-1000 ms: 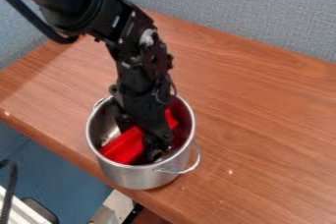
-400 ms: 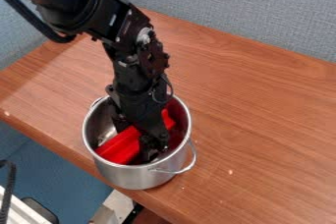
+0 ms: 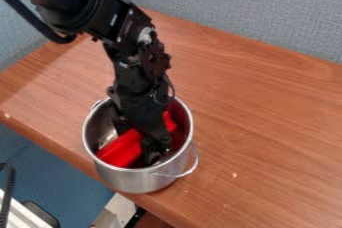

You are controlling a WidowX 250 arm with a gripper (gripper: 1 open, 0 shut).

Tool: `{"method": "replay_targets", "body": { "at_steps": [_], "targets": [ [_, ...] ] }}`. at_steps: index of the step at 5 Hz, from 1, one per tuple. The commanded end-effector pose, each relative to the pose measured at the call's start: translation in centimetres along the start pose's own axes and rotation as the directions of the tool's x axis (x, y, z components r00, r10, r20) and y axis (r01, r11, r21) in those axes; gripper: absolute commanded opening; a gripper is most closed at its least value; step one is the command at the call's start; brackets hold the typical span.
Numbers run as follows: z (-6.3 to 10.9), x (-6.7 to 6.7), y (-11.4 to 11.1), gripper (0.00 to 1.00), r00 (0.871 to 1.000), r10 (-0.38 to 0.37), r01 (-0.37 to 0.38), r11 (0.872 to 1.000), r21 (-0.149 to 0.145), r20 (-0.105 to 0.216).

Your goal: Move the red object from the metal pot to the table

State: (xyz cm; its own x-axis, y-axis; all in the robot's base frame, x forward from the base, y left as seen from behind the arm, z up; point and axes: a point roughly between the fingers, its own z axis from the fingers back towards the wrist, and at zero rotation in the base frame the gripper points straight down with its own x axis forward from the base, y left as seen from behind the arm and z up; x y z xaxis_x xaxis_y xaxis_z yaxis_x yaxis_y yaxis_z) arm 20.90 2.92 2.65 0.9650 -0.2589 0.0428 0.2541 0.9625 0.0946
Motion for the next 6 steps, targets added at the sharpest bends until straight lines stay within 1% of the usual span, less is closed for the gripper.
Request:
{"method": "replay_targets", "body": {
  "at_steps": [1,3,6],
  "targets": [
    [0.6,0.2,0.7,0.0,1.0,0.02,-0.02,1.0,0.009,0.02],
    [0.9,0.0,0.7,0.0,1.0,0.019,-0.019,1.0,0.002,0.022],
    [1.8,-0.2,0.6,0.0,0.999,0.005,-0.005,1.0,-0.005,0.034]
  ]
}}
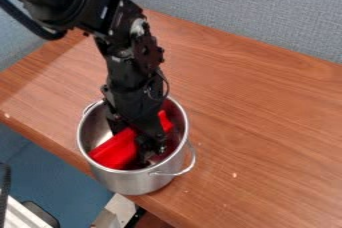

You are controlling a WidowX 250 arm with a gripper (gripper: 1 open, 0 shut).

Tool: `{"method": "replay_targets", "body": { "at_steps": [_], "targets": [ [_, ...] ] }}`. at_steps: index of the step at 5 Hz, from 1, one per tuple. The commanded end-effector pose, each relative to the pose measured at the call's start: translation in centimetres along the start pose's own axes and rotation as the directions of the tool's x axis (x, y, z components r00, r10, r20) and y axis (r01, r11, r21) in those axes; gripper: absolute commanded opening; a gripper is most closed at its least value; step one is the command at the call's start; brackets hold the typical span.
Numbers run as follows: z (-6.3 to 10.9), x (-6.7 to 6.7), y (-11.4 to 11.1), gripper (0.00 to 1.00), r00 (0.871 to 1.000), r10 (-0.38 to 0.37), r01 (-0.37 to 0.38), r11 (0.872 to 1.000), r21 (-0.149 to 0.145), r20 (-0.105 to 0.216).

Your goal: Move the red object from the metal pot to the table

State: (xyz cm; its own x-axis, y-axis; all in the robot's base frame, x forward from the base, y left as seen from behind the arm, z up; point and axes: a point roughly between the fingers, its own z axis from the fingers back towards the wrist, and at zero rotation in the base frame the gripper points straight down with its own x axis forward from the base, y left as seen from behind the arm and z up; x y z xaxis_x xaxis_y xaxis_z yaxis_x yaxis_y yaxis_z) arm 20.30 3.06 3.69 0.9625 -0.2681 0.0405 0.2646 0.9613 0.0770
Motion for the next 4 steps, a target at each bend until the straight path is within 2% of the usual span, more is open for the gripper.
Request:
{"method": "replay_targets", "body": {
  "at_steps": [1,4],
  "targets": [
    [0.91,0.26,0.47,0.0,0.999,0.01,-0.011,1.0,0.012,0.034],
    [1.08,-0.04,0.35,0.0,1.0,-0.004,0.004,1.0,0.007,0.019]
  ]
}}
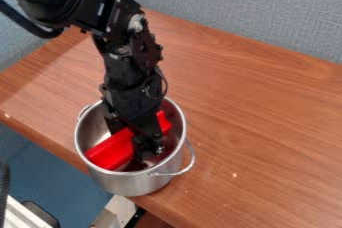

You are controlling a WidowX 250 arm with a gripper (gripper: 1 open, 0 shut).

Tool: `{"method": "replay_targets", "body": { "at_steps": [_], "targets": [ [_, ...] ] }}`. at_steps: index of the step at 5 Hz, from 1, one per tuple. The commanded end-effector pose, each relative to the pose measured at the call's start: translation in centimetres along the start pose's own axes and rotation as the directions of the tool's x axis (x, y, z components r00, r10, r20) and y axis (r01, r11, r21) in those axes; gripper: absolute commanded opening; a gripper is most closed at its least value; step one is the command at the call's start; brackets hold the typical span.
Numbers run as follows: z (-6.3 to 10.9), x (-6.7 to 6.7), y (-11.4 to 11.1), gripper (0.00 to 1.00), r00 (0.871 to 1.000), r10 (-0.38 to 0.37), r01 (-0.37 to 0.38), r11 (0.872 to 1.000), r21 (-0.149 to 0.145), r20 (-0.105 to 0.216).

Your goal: Move the red object from the metal pot to the table

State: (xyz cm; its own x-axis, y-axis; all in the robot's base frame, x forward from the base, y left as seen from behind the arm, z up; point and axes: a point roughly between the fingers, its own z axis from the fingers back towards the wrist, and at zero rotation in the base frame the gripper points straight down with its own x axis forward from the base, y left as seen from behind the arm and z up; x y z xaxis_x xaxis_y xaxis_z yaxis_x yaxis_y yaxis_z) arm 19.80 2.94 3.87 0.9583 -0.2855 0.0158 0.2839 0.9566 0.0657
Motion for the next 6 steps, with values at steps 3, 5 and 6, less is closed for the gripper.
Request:
{"method": "replay_targets", "body": {
  "at_steps": [3,5,6],
  "targets": [
    [1.6,0.1,0.4,0.0,1.0,-0.006,0.005,1.0,0.03,0.029],
    [3.9,0.2,-0.4,0.0,0.998,-0.046,0.045,0.999,0.021,0.047],
    [6.2,1.4,-1.0,0.0,0.995,-0.067,0.065,0.997,0.029,0.072]
  ]
}}
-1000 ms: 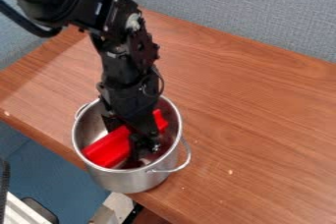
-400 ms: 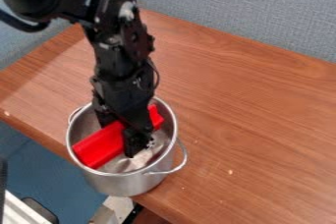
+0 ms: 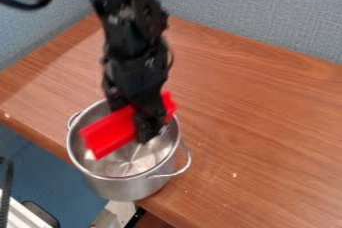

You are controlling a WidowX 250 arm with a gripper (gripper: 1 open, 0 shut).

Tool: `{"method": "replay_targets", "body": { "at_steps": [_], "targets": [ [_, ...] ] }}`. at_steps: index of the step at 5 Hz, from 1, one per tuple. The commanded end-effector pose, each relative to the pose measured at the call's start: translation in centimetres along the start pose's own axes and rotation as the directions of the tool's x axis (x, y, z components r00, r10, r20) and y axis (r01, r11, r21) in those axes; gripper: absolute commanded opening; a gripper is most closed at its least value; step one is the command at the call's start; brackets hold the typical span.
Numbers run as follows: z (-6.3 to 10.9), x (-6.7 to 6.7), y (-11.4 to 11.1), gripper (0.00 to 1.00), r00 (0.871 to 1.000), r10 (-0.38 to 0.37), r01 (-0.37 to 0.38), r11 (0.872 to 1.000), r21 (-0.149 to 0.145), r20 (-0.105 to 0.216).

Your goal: Move the red object from the metal pot to the table

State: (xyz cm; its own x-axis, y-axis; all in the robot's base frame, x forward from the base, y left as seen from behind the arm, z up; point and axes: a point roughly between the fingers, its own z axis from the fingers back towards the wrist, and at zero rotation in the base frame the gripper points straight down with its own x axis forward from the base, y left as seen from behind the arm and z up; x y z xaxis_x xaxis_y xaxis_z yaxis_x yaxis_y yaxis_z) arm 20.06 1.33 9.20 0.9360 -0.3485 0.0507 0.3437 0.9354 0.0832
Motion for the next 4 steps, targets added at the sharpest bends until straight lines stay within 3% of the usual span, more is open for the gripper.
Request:
{"method": "replay_targets", "body": {
  "at_steps": [1,2,4],
  "targets": [
    [2.6,3.7,0.8,0.0,0.997,0.02,-0.021,1.0,0.012,0.078],
    [2.5,4.5,0.3,0.0,0.996,0.019,-0.019,1.0,0.004,0.084],
    [2.0,4.0,1.4,0.0,0.996,0.054,-0.052,0.998,-0.02,0.072]
  ]
}}
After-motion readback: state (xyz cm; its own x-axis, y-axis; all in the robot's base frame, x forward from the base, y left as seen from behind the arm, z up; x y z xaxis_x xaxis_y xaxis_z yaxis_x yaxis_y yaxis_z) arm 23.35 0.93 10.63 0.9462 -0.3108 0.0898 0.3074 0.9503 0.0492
